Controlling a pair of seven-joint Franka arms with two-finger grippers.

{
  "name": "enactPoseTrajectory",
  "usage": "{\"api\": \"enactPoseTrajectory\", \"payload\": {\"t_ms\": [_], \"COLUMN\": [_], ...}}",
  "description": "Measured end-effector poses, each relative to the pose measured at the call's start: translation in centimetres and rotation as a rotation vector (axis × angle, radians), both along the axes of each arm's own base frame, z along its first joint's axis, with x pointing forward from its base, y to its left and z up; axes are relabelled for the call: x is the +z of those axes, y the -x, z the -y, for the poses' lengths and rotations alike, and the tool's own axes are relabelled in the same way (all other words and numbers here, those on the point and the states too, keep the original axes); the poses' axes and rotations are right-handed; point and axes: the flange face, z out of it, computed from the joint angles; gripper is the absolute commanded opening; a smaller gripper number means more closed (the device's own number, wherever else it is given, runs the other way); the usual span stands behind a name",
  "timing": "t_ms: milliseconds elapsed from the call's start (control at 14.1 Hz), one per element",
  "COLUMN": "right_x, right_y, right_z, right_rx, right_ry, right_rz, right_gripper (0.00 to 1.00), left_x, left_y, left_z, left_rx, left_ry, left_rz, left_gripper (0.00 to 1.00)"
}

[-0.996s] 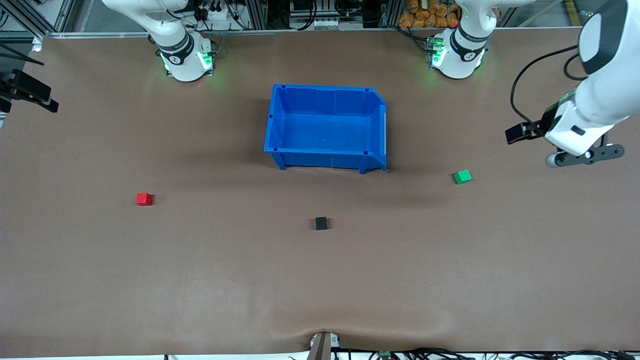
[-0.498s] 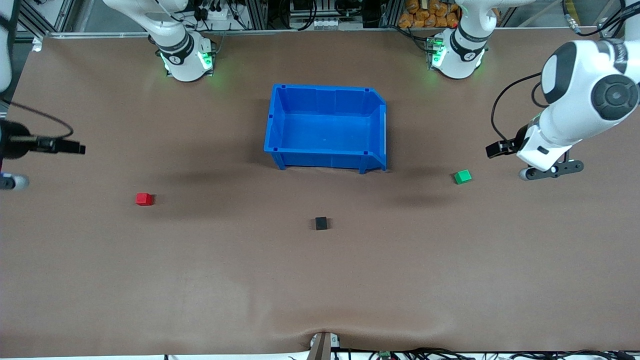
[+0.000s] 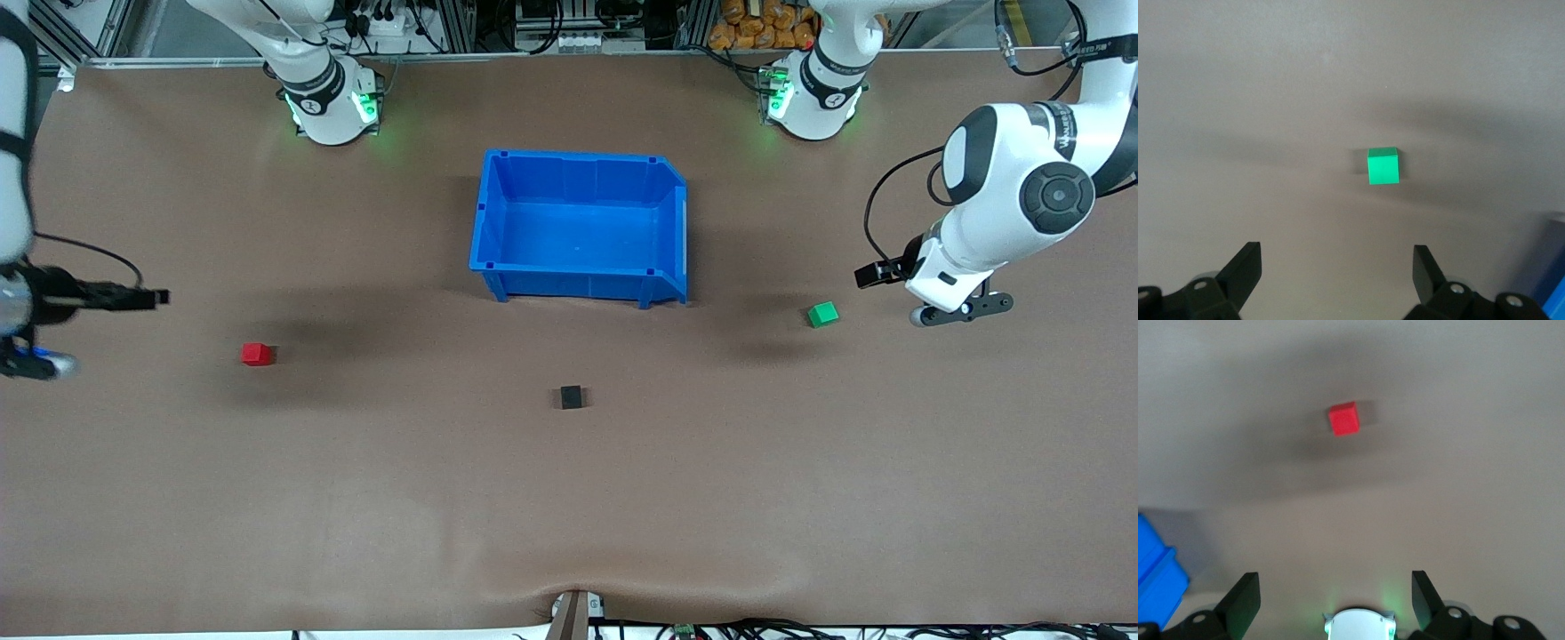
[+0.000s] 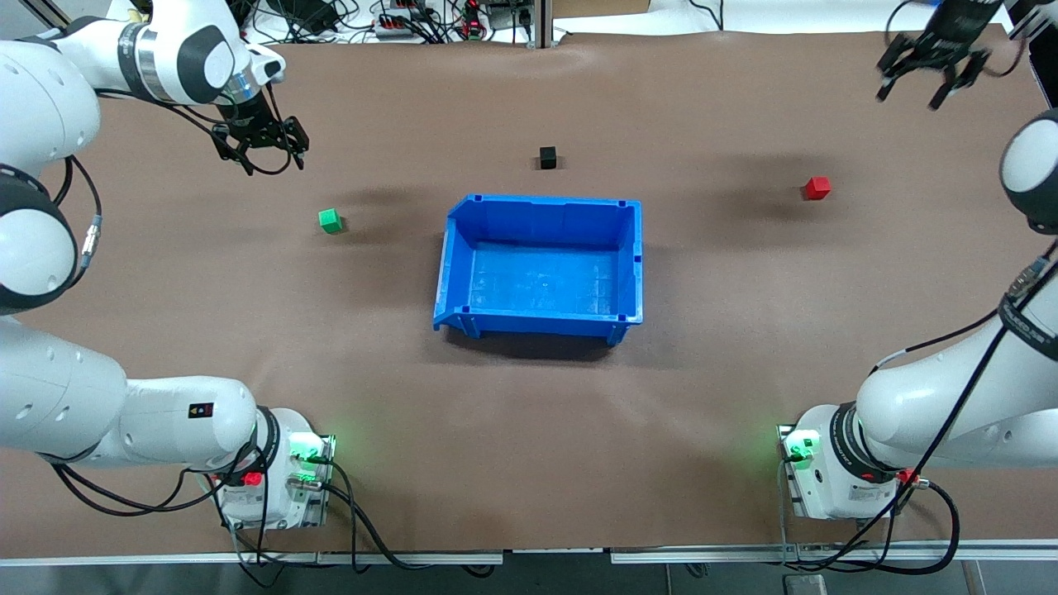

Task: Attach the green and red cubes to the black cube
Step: 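Reach the red cube with the right gripper while the left gripper reaches green, then grasp the red cube with the right gripper while the left gripper grasps green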

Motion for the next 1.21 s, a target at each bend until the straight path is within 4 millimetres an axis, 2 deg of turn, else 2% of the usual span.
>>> {"api": "enactPoseTrajectory", "payload": {"t_ms": [142,213,427,569,640,854,996,1139,1210], "right_x": [-6.0,-8.4,-13.2,-15.6,-16.7,-19.6,-21.0,-21.5,-21.5], "right_y": [-1.2,-1.4,-2.3,-2.8,-2.9,-2.4,-2.1,-2.0,-2.0], "right_z": [0.3,0.3,0.4,0.3,0.2,-0.8,-3.0,-4.7,-4.8], "right_rx": [-0.004,-0.009,-0.014,-0.016,-0.014,-0.052,-0.075,-0.066,-0.052], "right_ry": [0.002,0.002,0.015,0.028,0.033,0.054,0.080,0.101,0.119], "right_rz": [-0.033,-0.058,-0.047,-0.012,-0.001,-0.026,-0.060,-0.074,-0.073], "right_gripper": [1.00,1.00,1.00,1.00,0.96,0.69,0.69,0.68,0.69], "left_x": [-1.3,-2.0,-4.5,-6.8,-8.0,-11.7,-13.6,-14.7,-15.2], "left_y": [-0.1,-0.1,-0.5,-1.1,-1.4,-2.0,-2.0,-2.1,-2.1], "left_z": [0.1,0.1,0.0,-0.6,-0.8,-0.7,-0.3,-0.1,-0.1], "left_rx": [0.016,0.022,0.034,0.061,0.072,0.141,0.163,0.167,0.168], "left_ry": [0.006,0.010,0.017,0.024,0.034,0.089,0.101,0.103,0.103], "left_rz": [-0.022,-0.033,-0.047,-0.039,-0.032,-0.031,-0.042,-0.045,-0.048], "left_gripper": [1.00,1.00,1.00,1.00,1.00,1.00,1.00,1.00,0.94]}}
